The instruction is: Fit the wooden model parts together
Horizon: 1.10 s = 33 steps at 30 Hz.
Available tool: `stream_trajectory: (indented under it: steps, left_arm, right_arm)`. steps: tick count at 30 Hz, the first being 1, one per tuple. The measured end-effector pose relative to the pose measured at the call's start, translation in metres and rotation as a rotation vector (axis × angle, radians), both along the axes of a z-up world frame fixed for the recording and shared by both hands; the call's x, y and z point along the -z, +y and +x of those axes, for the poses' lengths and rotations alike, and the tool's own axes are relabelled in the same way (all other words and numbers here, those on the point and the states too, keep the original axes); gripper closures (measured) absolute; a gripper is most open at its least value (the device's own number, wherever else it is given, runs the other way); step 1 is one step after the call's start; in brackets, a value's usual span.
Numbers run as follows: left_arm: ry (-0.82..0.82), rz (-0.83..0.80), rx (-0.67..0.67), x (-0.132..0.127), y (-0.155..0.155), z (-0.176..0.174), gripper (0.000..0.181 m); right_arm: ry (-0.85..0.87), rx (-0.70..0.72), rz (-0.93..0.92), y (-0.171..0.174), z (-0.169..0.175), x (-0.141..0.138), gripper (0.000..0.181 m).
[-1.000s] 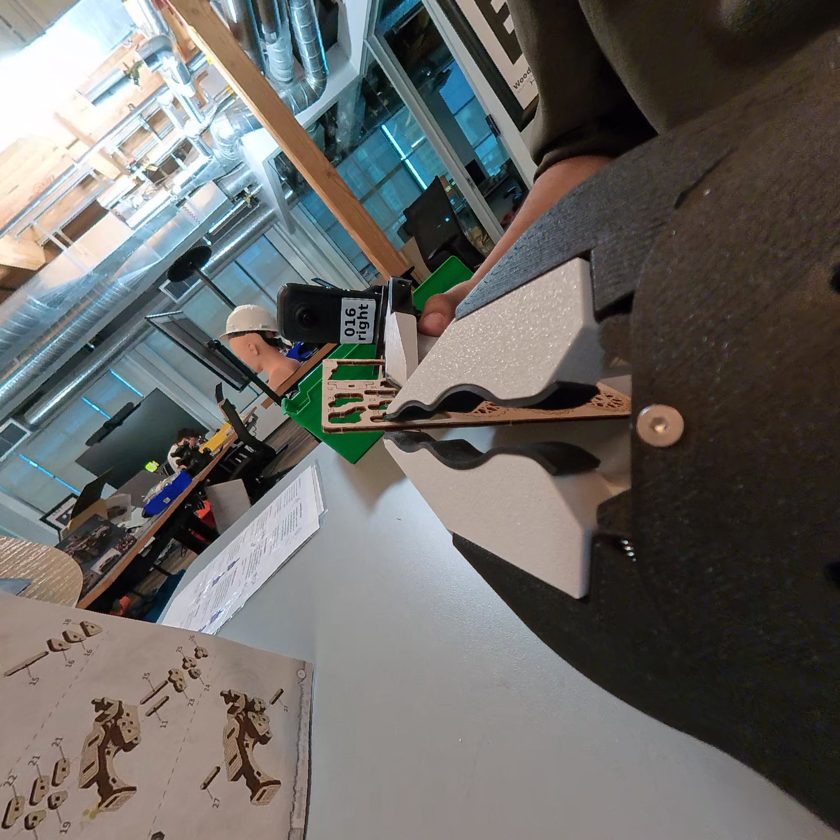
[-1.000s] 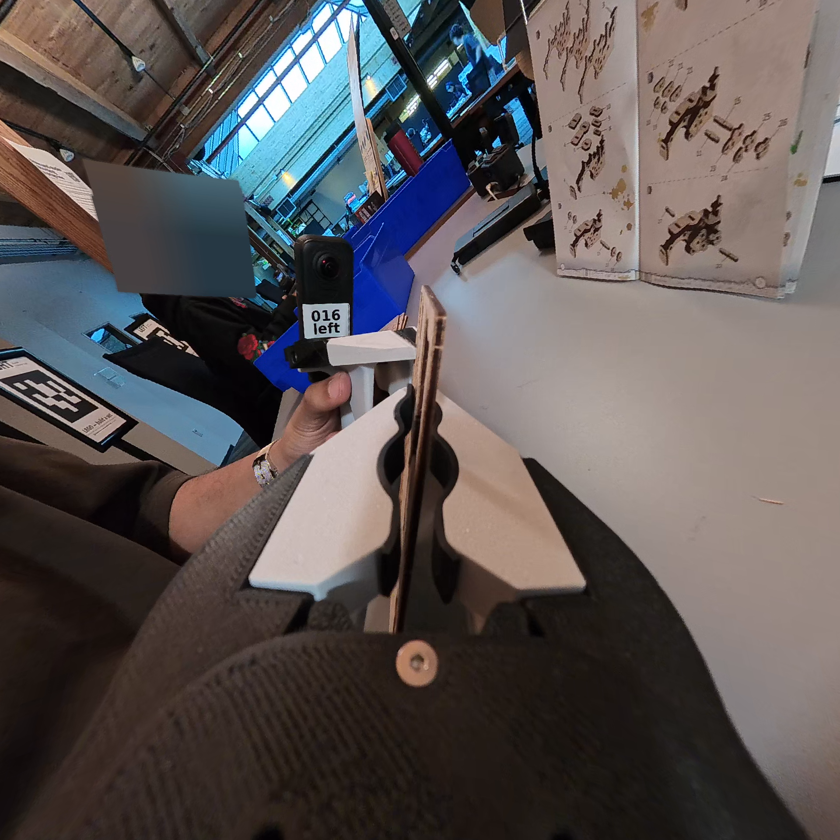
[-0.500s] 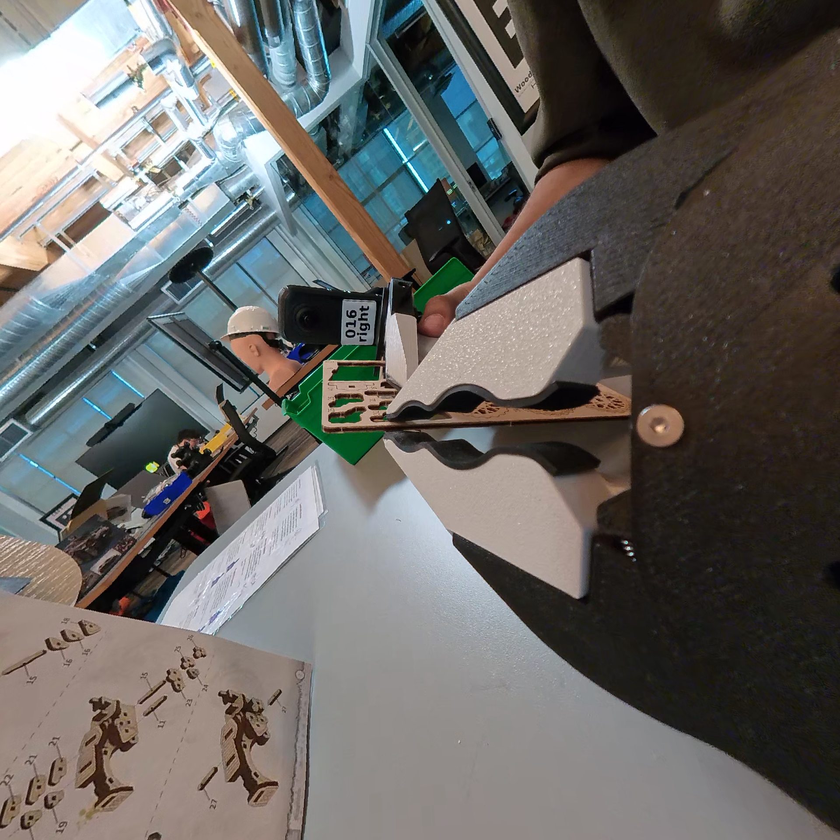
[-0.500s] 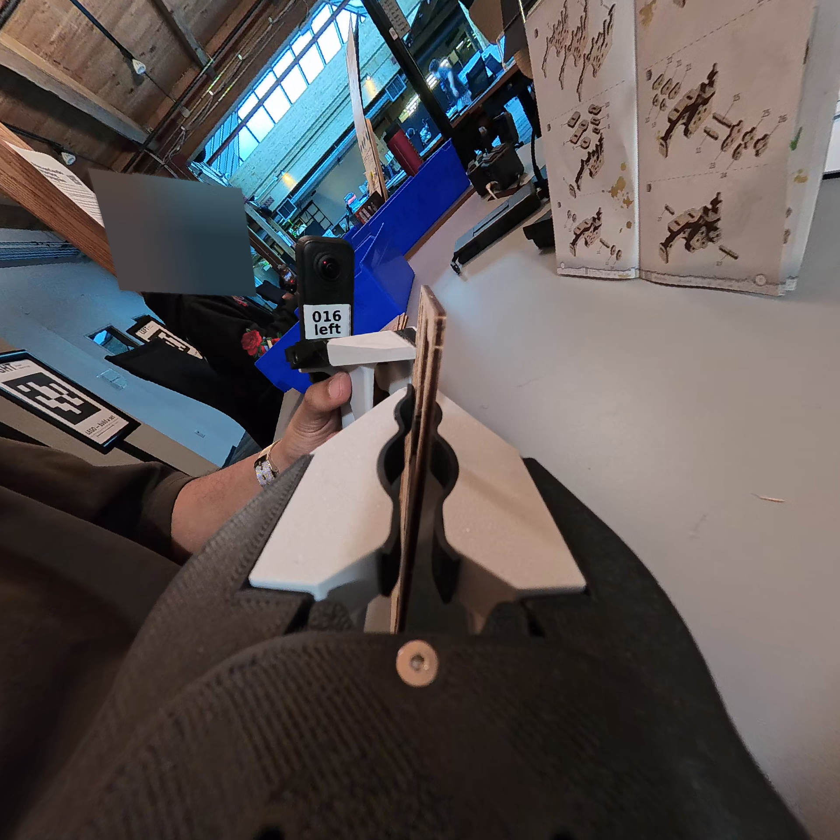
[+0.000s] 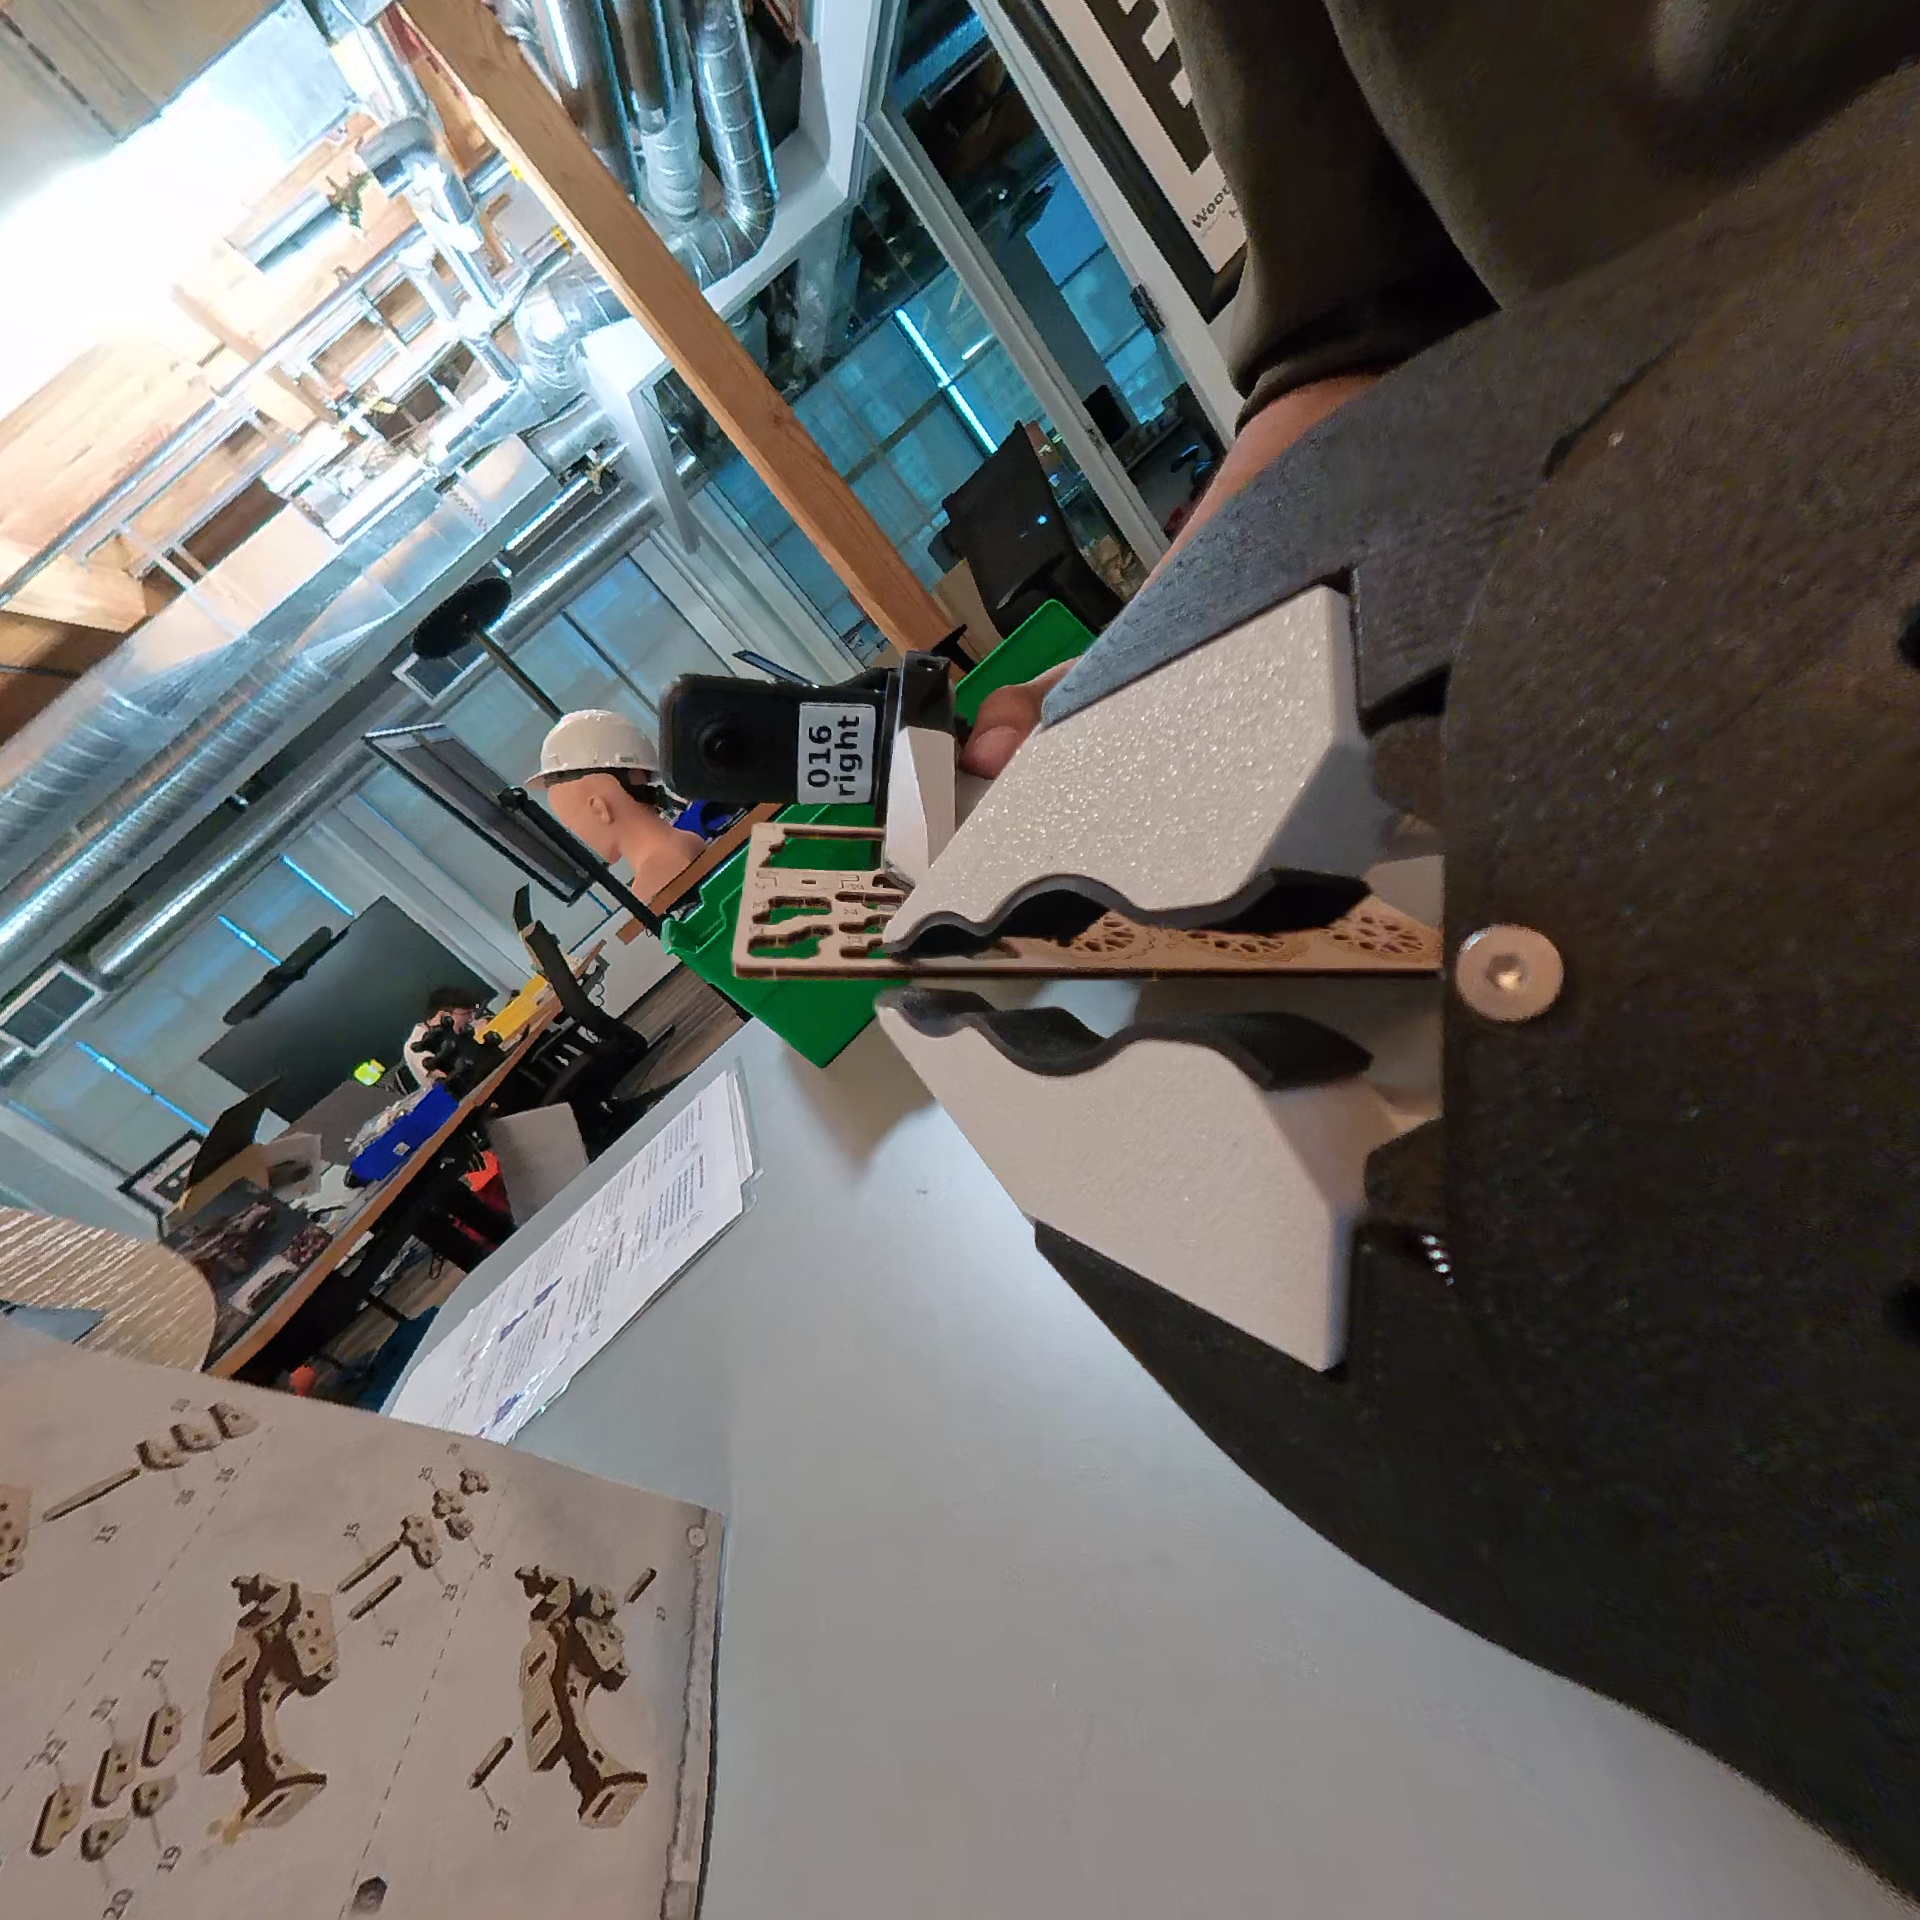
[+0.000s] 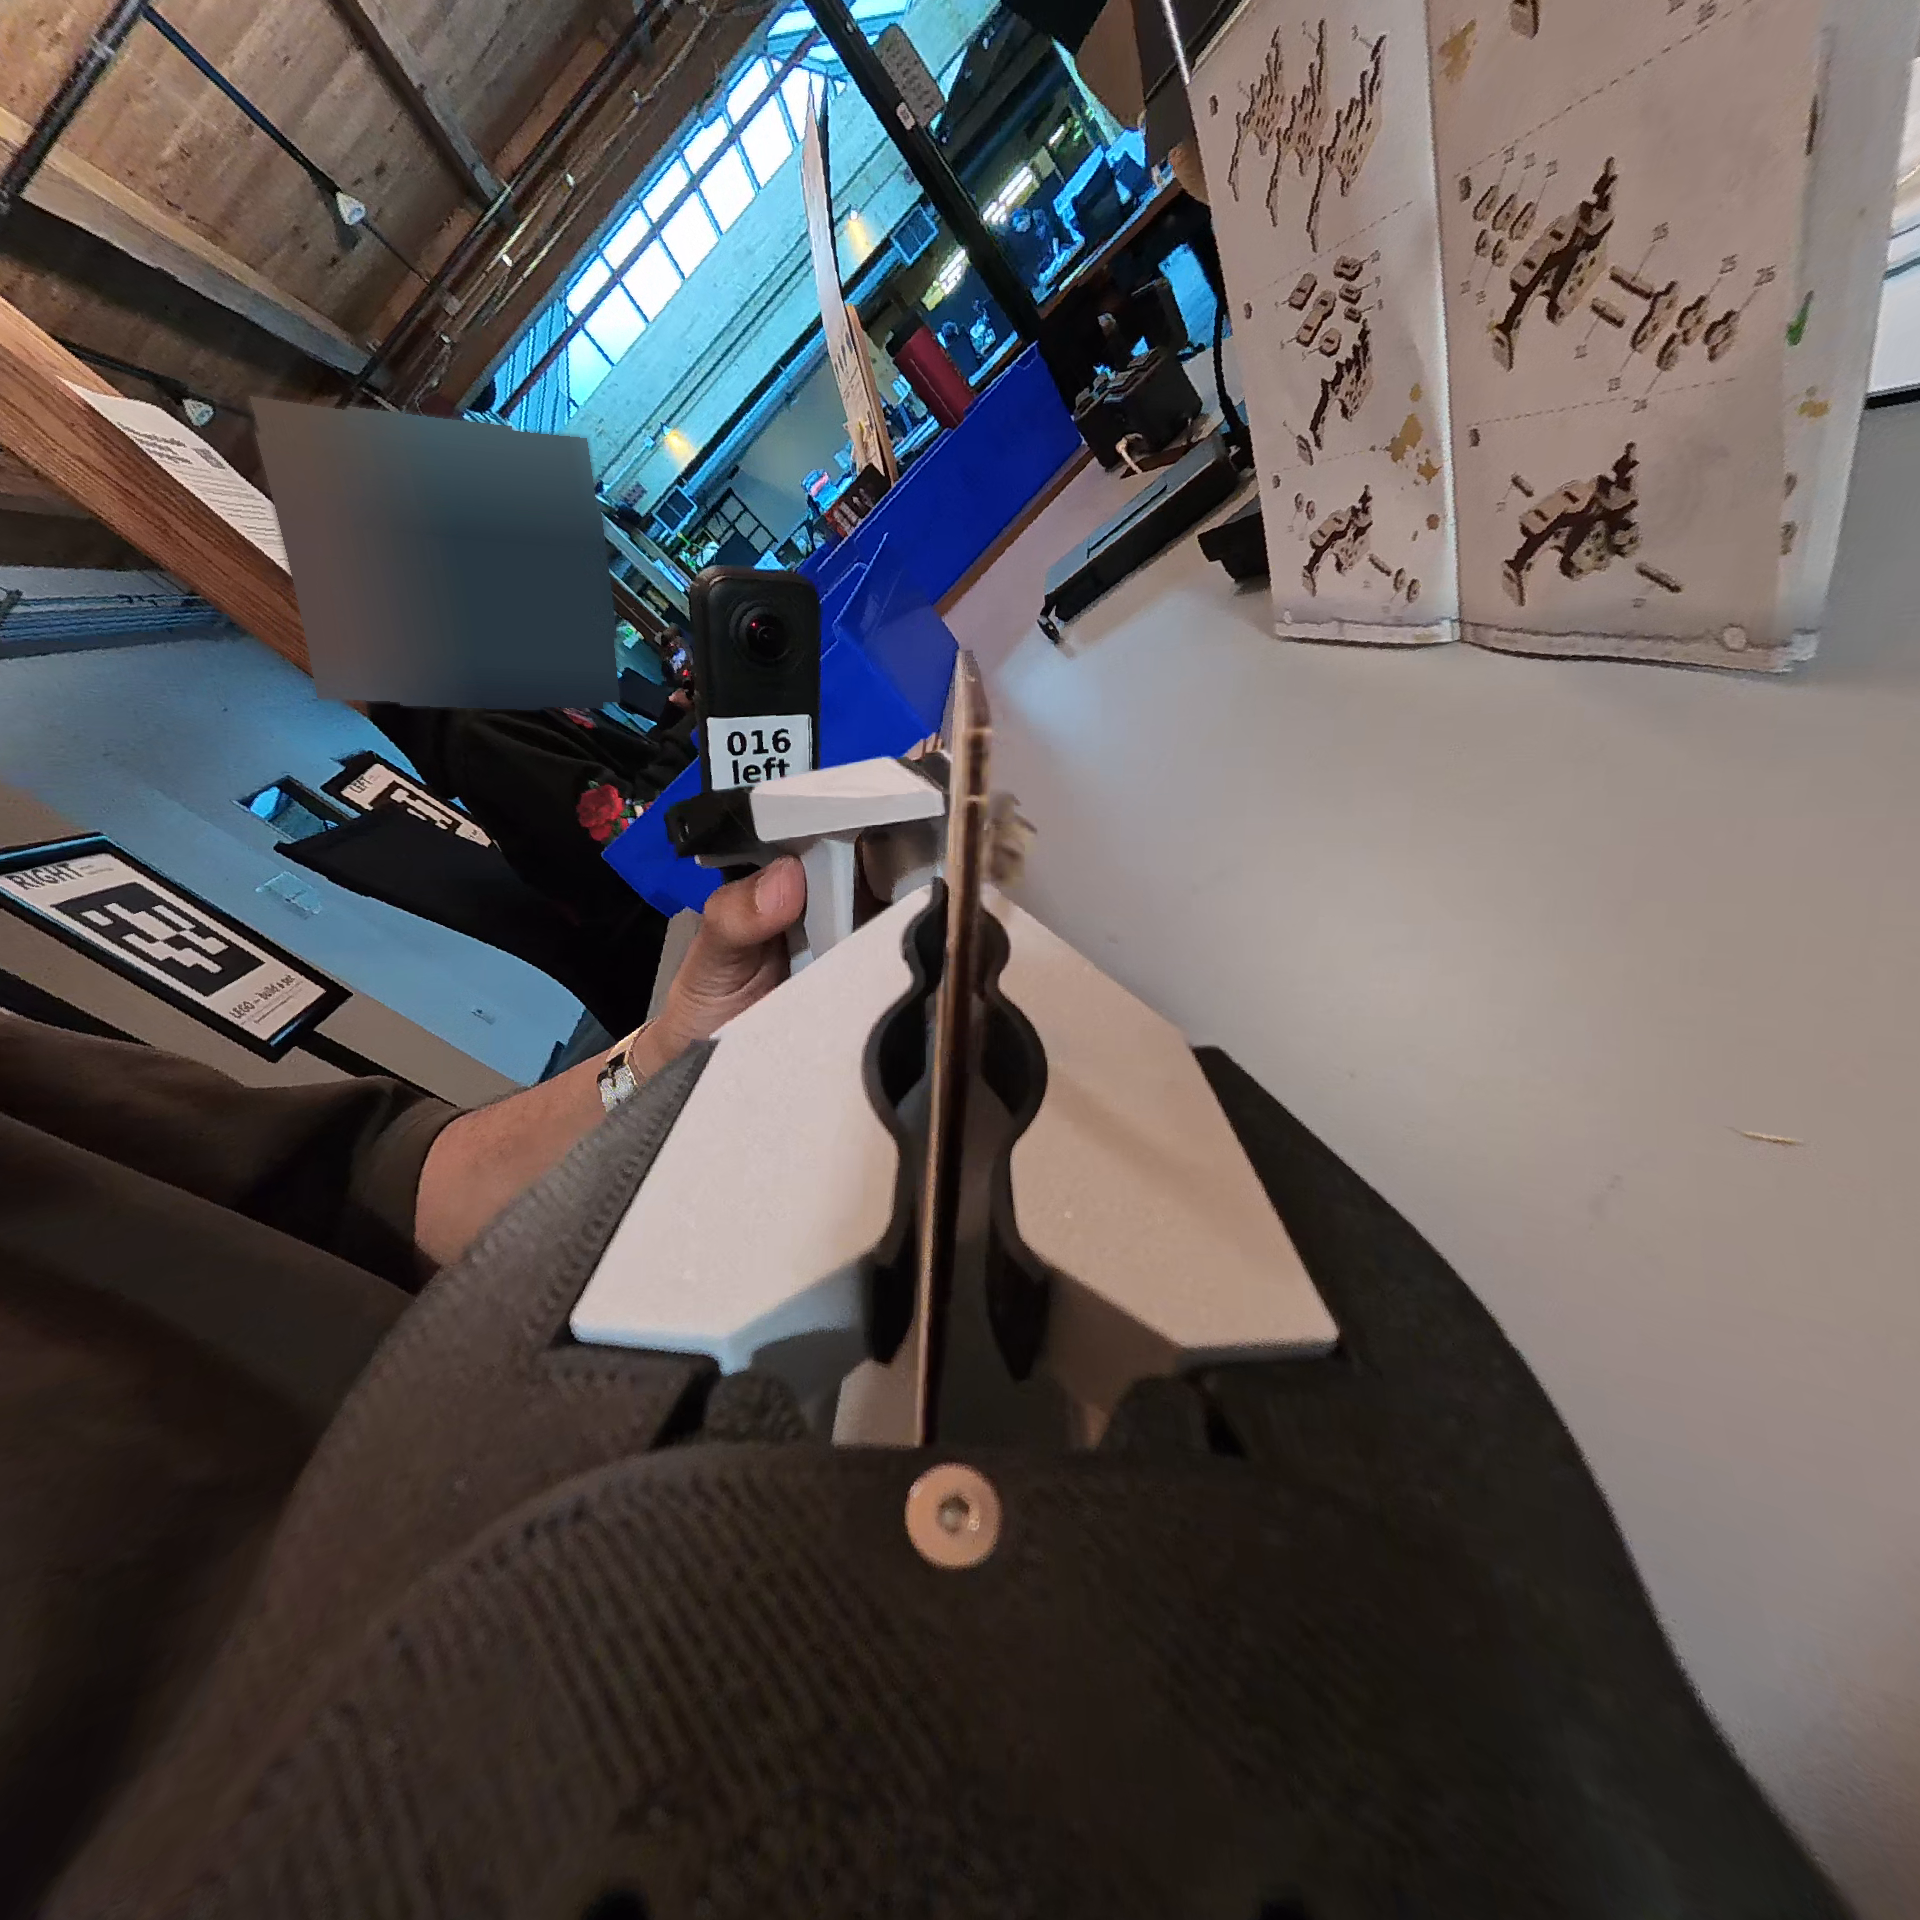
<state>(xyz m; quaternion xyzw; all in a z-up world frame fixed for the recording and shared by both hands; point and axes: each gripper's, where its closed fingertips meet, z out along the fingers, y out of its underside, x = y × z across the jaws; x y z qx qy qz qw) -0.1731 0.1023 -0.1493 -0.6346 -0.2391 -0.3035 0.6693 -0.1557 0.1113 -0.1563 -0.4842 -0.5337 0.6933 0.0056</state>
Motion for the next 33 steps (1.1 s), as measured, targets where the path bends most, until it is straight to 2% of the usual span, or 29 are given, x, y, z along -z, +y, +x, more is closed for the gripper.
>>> stream_trajectory:
  steps: [5,6,8,11,17,19,22,24,26,27,30,33]
  left_arm:
    - [-0.039,0.018,-0.048,-0.002,-0.006,-0.013,0.17]
    - [-0.052,0.026,-0.056,-0.002,-0.008,-0.016,0.091]
    - [-0.073,0.035,-0.073,-0.003,-0.011,-0.021,0.1]
    - [-0.079,0.019,-0.098,0.0,-0.014,-0.027,0.171]
    - [-0.074,-0.009,-0.092,0.005,-0.012,-0.027,0.17]
    - [-0.078,-0.004,-0.074,0.005,-0.01,-0.023,0.169]
    - [-0.081,0.008,-0.016,0.002,-0.006,-0.014,0.159]
    - [-0.11,0.021,0.077,0.0,-0.002,0.0,0.147]
    - [-0.123,0.003,0.143,0.004,0.003,0.012,0.145]
    - [-0.121,0.004,0.158,0.004,0.005,0.015,0.147]
    - [-0.117,0.027,0.197,-0.001,0.005,0.023,0.178]
    - [-0.117,0.023,0.18,-0.001,0.0,0.016,0.181]
  right_arm:
    - [0.002,0.015,-0.053,0.007,-0.001,-0.005,0.181]
    - [0.002,0.017,-0.056,0.008,-0.001,-0.006,0.181]
    - [0.006,0.019,-0.054,0.011,-0.001,-0.007,0.181]
    - [0.041,0.044,-0.066,0.023,0.0,-0.016,0.181]
    - [0.097,0.112,-0.34,0.069,0.004,-0.047,0.181]
    - [0.091,0.115,-0.346,0.073,0.004,-0.046,0.181]
    - [0.054,0.057,-0.239,0.047,0.003,-0.035,0.181]
    - [0.029,0.003,-0.165,0.023,0.004,-0.024,0.181]
    - [0.014,-0.033,-0.118,0.005,0.004,-0.017,0.18]
    - [0.005,-0.044,-0.114,0.0,0.004,-0.015,0.18]
    - [-0.03,-0.038,-0.141,0.0,0.002,-0.011,0.179]
    - [-0.048,-0.009,-0.167,0.011,-0.002,-0.011,0.162]
